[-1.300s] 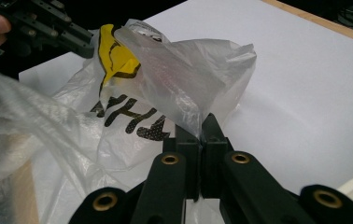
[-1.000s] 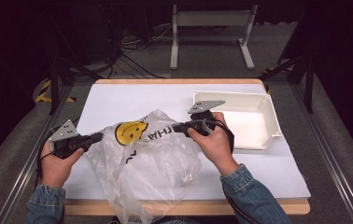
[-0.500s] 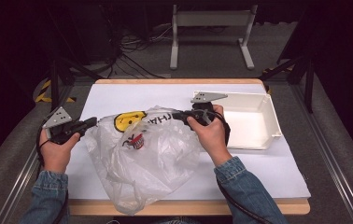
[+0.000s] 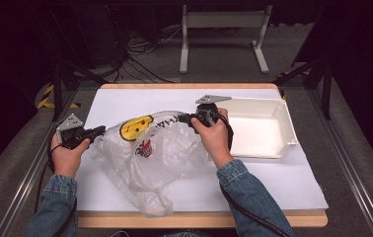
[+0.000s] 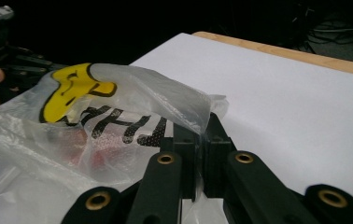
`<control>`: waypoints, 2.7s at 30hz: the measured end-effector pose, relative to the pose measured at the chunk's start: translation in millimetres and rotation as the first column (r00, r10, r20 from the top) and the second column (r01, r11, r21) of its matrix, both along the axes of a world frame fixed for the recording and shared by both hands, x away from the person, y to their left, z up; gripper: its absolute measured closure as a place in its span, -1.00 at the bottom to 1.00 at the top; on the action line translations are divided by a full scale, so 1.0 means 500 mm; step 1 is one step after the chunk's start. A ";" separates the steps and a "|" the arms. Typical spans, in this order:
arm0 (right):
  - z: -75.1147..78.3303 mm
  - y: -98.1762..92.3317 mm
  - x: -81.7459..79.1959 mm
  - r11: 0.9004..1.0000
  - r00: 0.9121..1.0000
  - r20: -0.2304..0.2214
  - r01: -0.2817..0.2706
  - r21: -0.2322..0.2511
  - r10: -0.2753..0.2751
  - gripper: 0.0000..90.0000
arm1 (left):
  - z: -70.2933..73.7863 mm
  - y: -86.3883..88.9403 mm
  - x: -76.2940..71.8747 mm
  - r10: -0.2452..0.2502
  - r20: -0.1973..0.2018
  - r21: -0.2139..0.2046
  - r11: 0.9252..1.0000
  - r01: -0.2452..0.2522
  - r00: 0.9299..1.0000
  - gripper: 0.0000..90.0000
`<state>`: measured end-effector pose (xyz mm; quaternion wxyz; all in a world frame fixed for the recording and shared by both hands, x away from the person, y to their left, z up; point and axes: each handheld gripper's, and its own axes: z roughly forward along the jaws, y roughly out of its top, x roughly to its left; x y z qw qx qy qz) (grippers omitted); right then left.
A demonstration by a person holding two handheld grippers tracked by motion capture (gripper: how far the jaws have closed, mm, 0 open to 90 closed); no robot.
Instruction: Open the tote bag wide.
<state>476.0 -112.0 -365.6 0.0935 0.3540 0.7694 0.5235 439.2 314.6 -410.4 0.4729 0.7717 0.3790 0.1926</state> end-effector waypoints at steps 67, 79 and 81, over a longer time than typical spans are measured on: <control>0.028 -0.105 -0.142 0.997 0.980 0.184 -0.065 -0.035 0.070 -0.28 | -0.046 0.005 0.001 -0.016 -0.115 0.031 0.999 0.019 0.993 1.00; 0.012 -0.118 -0.225 0.984 0.979 0.107 -0.165 -0.066 0.172 -0.47 | -0.042 0.010 -0.001 -0.011 -0.108 0.017 1.000 0.013 0.994 1.00; 0.006 -0.108 -0.231 0.976 0.974 0.083 -0.205 -0.080 0.211 -0.49 | -0.043 0.011 -0.001 -0.010 -0.108 0.014 1.000 0.012 0.994 1.00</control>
